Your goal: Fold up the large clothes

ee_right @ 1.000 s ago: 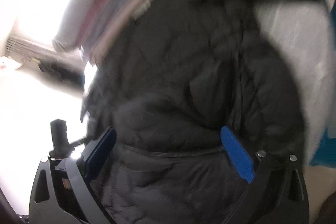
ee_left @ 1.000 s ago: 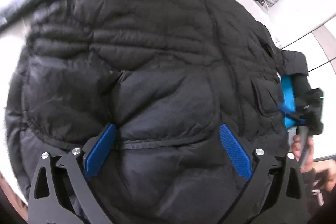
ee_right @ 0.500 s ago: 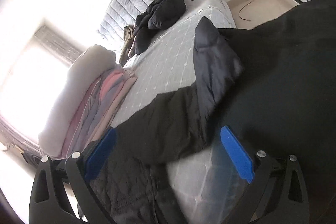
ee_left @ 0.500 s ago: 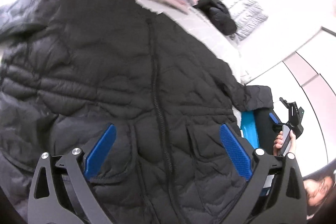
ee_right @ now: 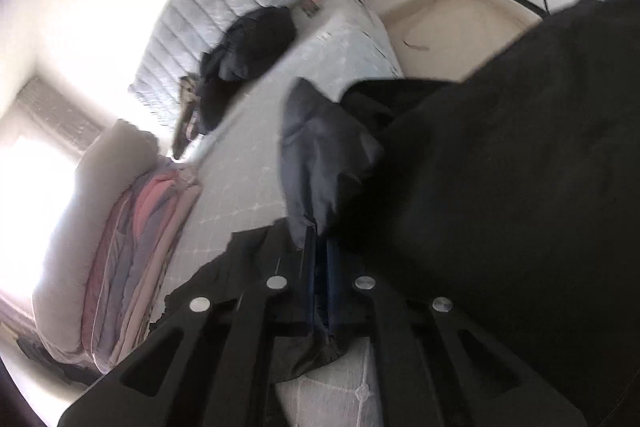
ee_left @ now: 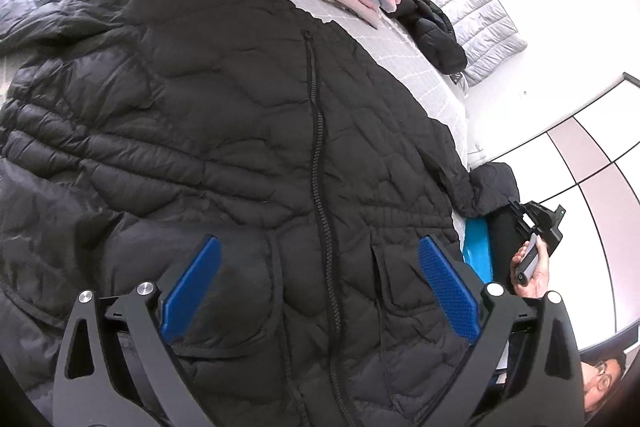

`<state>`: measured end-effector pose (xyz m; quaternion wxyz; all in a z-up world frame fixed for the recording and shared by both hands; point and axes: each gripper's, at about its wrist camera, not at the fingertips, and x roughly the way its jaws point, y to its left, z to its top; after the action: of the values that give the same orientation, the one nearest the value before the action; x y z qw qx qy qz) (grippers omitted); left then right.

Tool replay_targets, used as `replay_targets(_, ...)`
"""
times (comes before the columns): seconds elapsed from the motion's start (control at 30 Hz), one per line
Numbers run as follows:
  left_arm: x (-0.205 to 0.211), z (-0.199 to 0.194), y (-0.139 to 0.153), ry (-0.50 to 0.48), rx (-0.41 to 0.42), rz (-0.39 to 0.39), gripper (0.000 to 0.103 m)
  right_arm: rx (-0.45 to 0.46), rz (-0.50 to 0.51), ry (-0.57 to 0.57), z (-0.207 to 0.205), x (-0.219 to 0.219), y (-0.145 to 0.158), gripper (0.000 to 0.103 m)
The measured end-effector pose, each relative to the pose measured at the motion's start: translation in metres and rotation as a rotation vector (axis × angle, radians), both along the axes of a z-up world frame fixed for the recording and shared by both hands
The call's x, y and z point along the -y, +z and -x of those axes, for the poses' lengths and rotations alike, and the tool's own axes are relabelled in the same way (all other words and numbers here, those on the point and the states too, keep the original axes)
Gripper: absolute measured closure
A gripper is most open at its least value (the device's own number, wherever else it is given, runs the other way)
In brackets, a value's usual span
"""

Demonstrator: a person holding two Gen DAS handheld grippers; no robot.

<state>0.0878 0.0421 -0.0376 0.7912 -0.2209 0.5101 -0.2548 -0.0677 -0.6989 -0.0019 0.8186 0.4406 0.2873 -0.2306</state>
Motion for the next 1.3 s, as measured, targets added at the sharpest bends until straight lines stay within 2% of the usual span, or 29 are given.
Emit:
replay_targets(0.2, -0.016, 0.001, -0.002, 0.029, -0.024, 0.033, 0.008, 0.085, 0.064, 0.04, -0.001, -0.016, 0.025, 0.098)
replay_targets(0.43, -0.025, 0.005, 0.002, 0.053, -0.009, 0.036, 0.008, 0.183, 0.197, 0.177, -0.035, -0.069, 0.082, 0.098)
replay_targets(0.5, -0.027, 0.006, 0.003, 0.062, -0.005, 0.033, 0.008, 0.212, 0.239, 0.254, -0.059, -0.103, 0.097, 0.098)
replay_targets(0.67, -0.043, 0.007, 0.008, 0.102, 0.001, 0.038, 0.008, 0.259, 0.287, 0.441, -0.121, -0.194, 0.11, 0.098)
replay_targets(0.77, -0.054, 0.007, 0.008, 0.116, -0.014, 0.055, 0.008, 0.263, 0.295, 0.555, -0.16, -0.253, 0.103, 0.098)
replay_targets(0.9, -0.066, 0.009, 0.011, 0.124, -0.004, 0.043, 0.008, 0.224, 0.307, 0.713, -0.204, -0.339, 0.073, 0.098)
replay_targets(1.03, -0.077, 0.009, 0.01, 0.141, -0.017, 0.056, 0.008, 0.08, 0.29, 0.891, -0.236, -0.411, 0.007, 0.098)
replay_targets(1.1, -0.08, 0.009, 0.009, 0.145, -0.028, 0.07, 0.008, -0.008, 0.253, 0.947, -0.244, -0.428, -0.026, 0.095)
replay_targets(1.13, -0.08, 0.009, 0.009, 0.145, -0.032, 0.073, 0.008, -0.072, 0.206, 0.996, -0.249, -0.435, -0.047, 0.091)
replay_targets(1.17, -0.08, 0.009, 0.009, 0.144, -0.034, 0.071, 0.008, -0.105, 0.177, 1.023, -0.245, -0.442, -0.058, 0.08)
replay_targets(1.2, -0.08, 0.009, 0.009, 0.141, -0.035, 0.069, 0.008, -0.151, 0.143, 1.059, -0.247, -0.445, -0.071, 0.074)
replay_targets(1.23, -0.08, 0.01, 0.008, 0.139, -0.035, 0.067, 0.008, -0.139, 0.138, 1.078, -0.242, -0.446, -0.072, 0.074)
replay_targets(1.27, -0.079, 0.01, 0.009, 0.136, -0.035, 0.065, 0.008, -0.09, 0.152, 1.068, -0.235, -0.441, -0.06, 0.071)
replay_targets(1.3, -0.079, 0.011, 0.009, 0.135, -0.034, 0.062, 0.008, -0.026, 0.163, 1.05, -0.229, -0.434, -0.046, 0.059)
